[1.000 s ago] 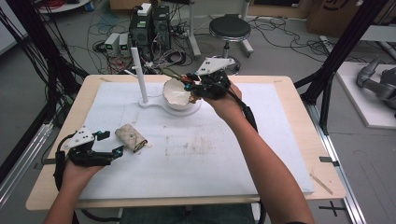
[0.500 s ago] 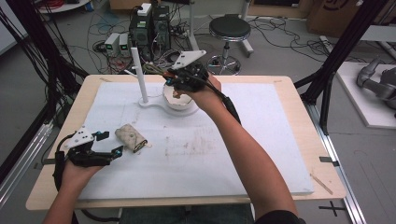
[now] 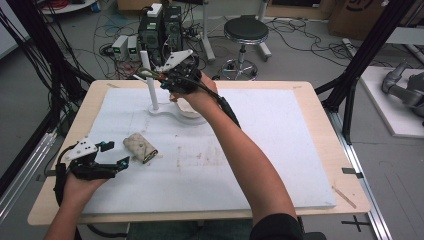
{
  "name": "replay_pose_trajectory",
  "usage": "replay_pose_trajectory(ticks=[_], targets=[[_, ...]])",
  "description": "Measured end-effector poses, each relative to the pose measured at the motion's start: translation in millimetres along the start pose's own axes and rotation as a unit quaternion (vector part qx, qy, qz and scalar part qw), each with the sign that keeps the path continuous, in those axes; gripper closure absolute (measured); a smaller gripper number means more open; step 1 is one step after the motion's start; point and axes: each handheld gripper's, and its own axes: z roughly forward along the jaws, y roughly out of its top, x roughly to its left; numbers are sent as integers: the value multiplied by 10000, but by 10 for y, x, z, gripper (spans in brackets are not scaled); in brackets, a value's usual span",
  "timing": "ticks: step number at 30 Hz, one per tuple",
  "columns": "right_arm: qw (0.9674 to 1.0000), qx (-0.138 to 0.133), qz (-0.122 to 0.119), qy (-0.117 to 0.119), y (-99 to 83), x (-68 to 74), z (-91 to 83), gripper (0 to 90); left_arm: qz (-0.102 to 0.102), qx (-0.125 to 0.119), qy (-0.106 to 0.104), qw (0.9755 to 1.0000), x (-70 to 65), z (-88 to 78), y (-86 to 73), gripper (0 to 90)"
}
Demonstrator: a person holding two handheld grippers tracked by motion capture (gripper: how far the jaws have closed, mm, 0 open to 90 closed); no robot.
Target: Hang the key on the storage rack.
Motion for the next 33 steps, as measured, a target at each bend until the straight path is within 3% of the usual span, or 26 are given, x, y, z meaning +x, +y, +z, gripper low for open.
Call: replay_pose_trajectory(ticks=[12,15,17,20,33], targets=[[9996,259,-38,-135,-18,-4,219,697,-15,10,39,10000,17,-45,-28,164],[9992,256,48,-297,-48,-11,224,542,-18,16,33,10000,20,-41,-31,164],[9992,240,111,-302,-55,-13,220,511,-19,13,26,10000,20,-35,-32,164],[9992,177,198,-308,-98,-33,123,433,11,39,7,10000,21,-31,-29,165],[9977,9,521,-425,-526,-104,-472,357,8,24,-31,10000,4,-2,-13,165]])
